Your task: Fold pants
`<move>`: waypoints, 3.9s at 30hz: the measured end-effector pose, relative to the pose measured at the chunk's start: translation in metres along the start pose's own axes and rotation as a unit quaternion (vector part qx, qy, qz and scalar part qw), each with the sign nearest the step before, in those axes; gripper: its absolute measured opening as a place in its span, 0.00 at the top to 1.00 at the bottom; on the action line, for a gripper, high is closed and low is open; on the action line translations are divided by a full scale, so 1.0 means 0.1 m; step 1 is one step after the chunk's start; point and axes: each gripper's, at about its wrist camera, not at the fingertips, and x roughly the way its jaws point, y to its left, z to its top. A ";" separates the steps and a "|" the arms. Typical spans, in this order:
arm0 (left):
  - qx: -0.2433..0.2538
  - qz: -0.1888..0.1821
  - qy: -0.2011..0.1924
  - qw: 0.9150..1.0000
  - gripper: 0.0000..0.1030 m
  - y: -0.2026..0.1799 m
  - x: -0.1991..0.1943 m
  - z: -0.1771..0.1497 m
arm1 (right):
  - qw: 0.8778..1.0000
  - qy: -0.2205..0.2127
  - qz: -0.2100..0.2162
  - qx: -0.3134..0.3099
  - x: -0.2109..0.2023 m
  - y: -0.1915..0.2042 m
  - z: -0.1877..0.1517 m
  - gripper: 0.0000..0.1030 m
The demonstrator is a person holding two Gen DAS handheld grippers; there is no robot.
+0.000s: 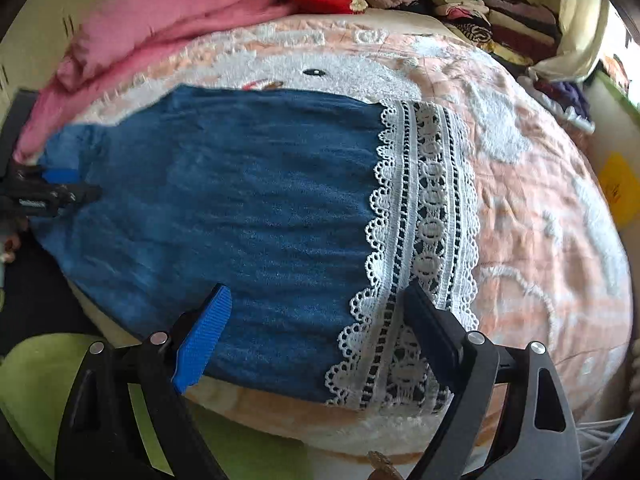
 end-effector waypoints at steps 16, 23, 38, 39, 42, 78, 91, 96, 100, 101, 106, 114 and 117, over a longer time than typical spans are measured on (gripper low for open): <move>0.036 0.008 -0.088 0.995 0.10 -0.25 -0.51 0.06 | 0.996 -0.054 0.021 0.062 -0.49 -0.18 0.06 0.09; 0.060 -0.006 -0.112 0.992 0.09 -0.44 -0.73 0.10 | 0.994 -0.084 0.009 0.071 -0.72 -0.27 0.09 0.09; 0.095 -0.025 -0.153 0.983 0.09 -0.84 -1.08 0.30 | 0.987 -0.131 -0.015 0.091 -1.15 -0.47 0.01 0.09; 0.097 -0.027 -0.155 0.983 0.09 -0.87 -1.09 0.33 | 0.986 -0.134 -0.017 0.094 -1.17 -0.47 0.00 0.09; 0.103 -0.031 -0.162 0.981 0.09 -0.95 -1.12 0.40 | 0.985 -0.139 -0.020 0.103 -1.22 -0.52 -0.04 0.09; 0.222 -0.079 -0.103 0.966 0.10 -1.94 -0.28 1.11 | 0.983 -0.047 0.064 0.163 -0.55 -0.61 -0.50 0.09; 0.237 -0.100 -0.065 0.964 0.13 -2.23 0.16 1.48 | 0.974 -0.036 0.107 0.195 -0.32 -0.66 -0.51 0.18; 0.249 -0.137 -0.041 0.958 0.41 -2.37 0.36 1.54 | 0.972 -0.048 0.119 0.195 -0.35 -0.68 -0.47 0.30; 0.249 -0.157 -0.027 0.955 0.42 -2.42 0.52 1.54 | 0.971 -0.052 0.128 0.197 -0.31 -0.72 -0.43 0.31; 0.245 -0.160 -0.024 0.956 0.42 -2.41 0.57 1.55 | 0.971 -0.052 0.129 0.195 -0.29 -0.72 -0.41 0.31; 0.250 -0.184 -0.024 0.950 0.44 -2.40 0.64 1.52 | 0.971 -0.058 0.134 0.190 -0.23 -0.74 -0.35 0.35; 0.272 -0.194 -0.026 0.942 0.64 -2.46 0.62 1.45 | 0.973 -0.057 0.131 0.179 -0.17 -0.75 -0.31 0.43; 0.275 -0.203 -0.032 0.939 0.63 -2.46 0.67 1.44 | 0.971 -0.058 0.138 0.185 -0.16 -0.79 -0.32 0.44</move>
